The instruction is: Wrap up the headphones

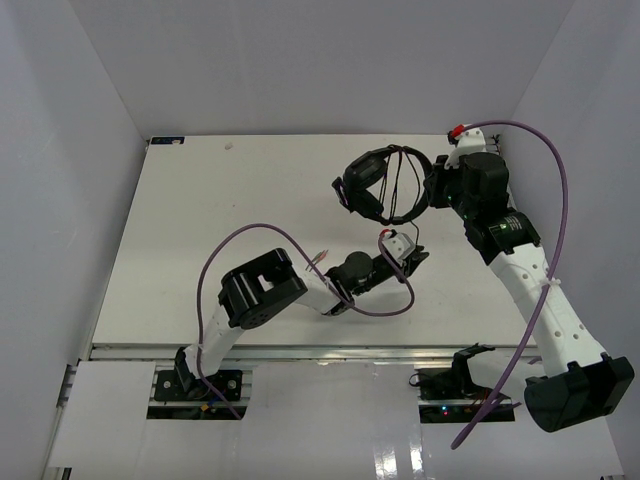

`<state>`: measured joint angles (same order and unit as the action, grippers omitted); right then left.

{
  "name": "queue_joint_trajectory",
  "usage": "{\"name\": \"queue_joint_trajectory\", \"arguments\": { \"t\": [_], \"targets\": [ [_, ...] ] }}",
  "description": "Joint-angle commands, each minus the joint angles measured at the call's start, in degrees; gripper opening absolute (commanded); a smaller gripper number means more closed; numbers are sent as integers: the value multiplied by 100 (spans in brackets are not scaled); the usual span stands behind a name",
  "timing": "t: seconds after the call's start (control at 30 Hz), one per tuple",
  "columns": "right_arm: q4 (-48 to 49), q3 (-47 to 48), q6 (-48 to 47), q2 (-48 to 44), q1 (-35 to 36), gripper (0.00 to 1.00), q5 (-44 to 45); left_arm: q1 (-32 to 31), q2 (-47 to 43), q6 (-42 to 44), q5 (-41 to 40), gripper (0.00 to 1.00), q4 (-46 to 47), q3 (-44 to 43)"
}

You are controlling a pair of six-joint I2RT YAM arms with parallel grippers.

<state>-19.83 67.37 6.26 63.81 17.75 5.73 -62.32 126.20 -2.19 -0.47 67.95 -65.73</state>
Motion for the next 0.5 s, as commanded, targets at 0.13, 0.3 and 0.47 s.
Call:
{"name": "queue_joint_trajectory", "arguments": {
  "t": [0.13,0.3,0.47],
  "targets": [
    [303,294,283,-254,-172,8,-225,106,-39,-546,440,0,106,-65],
    [331,310,95,-215,-215,8,-4,90,-826,-470,774,0,188,881],
    [431,260,-97,-83,-235,8,260,12,-1883,-216,1226,0,-20,2018]
  ]
}}
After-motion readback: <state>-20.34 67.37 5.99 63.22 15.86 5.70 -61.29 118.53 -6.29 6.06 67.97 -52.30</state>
